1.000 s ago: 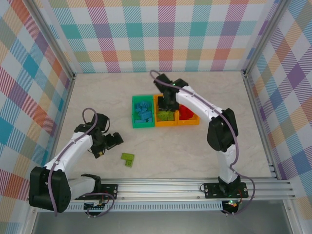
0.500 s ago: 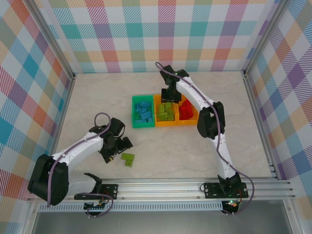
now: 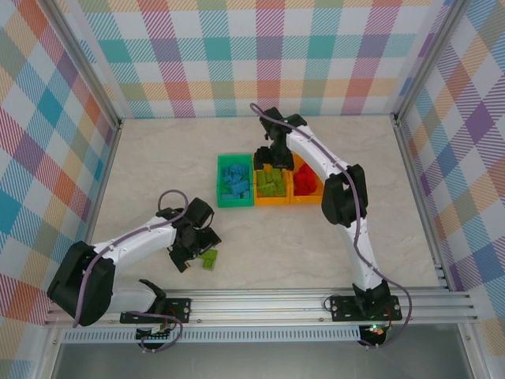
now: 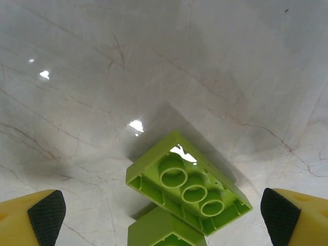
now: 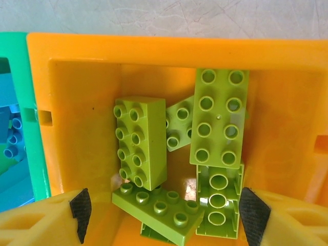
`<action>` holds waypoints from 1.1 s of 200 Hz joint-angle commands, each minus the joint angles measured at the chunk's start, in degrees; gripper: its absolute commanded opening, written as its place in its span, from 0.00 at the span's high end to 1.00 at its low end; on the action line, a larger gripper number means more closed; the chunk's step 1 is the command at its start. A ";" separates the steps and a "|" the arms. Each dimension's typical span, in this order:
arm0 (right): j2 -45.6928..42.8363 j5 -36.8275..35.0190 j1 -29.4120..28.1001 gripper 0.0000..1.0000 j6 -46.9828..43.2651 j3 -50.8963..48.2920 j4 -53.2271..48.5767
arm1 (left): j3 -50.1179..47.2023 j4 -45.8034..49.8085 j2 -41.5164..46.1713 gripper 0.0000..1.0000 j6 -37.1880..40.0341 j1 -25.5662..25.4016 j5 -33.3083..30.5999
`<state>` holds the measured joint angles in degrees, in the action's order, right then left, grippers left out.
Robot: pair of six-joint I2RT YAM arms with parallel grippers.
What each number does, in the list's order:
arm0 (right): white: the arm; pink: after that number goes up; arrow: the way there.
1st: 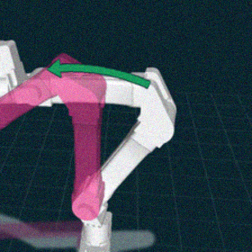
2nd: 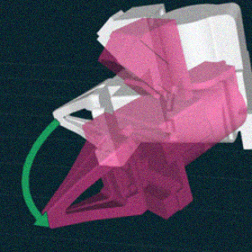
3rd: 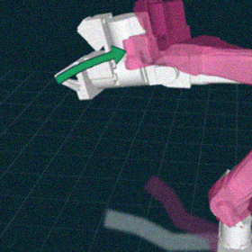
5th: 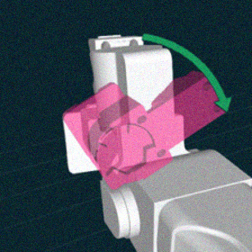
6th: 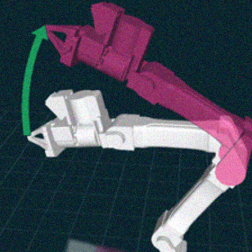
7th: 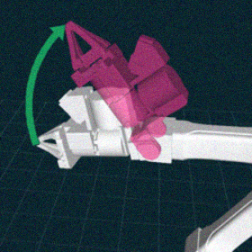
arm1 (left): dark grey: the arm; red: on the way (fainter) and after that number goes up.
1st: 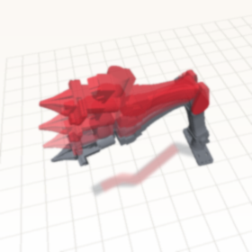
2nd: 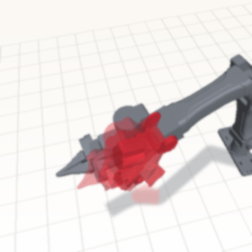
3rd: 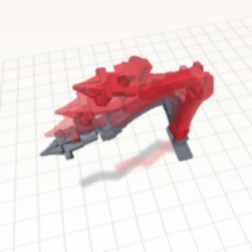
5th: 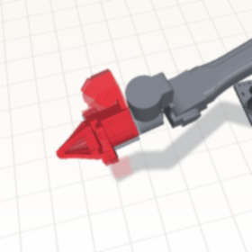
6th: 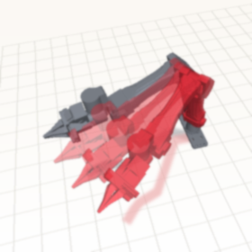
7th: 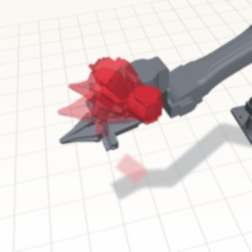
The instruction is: Sort the legos into containers by color
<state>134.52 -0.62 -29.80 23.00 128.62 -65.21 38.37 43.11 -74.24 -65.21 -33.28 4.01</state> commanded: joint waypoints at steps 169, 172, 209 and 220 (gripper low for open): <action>-8.87 0.63 0.45 0.19 -5.22 -3.54 -1.67 | 5.68 -6.81 -15.90 0.16 -9.26 -2.50 -8.30; -8.91 0.62 0.45 0.19 -5.25 -3.69 -1.63 | 5.97 -6.81 -16.32 0.16 -9.09 -2.49 -8.36; -10.23 -0.29 0.71 0.18 -5.52 -4.81 -1.61 | 8.71 -7.23 -19.99 0.19 -7.91 -1.98 -8.60; -10.70 -0.42 0.86 0.18 -5.43 -5.33 -1.37 | 9.01 -7.34 -20.31 0.21 -7.91 -1.87 -8.86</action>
<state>127.39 -0.38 -29.58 18.52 124.25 -65.67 47.55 47.40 -90.19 -72.79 -35.59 0.99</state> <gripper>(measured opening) 0.817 0.804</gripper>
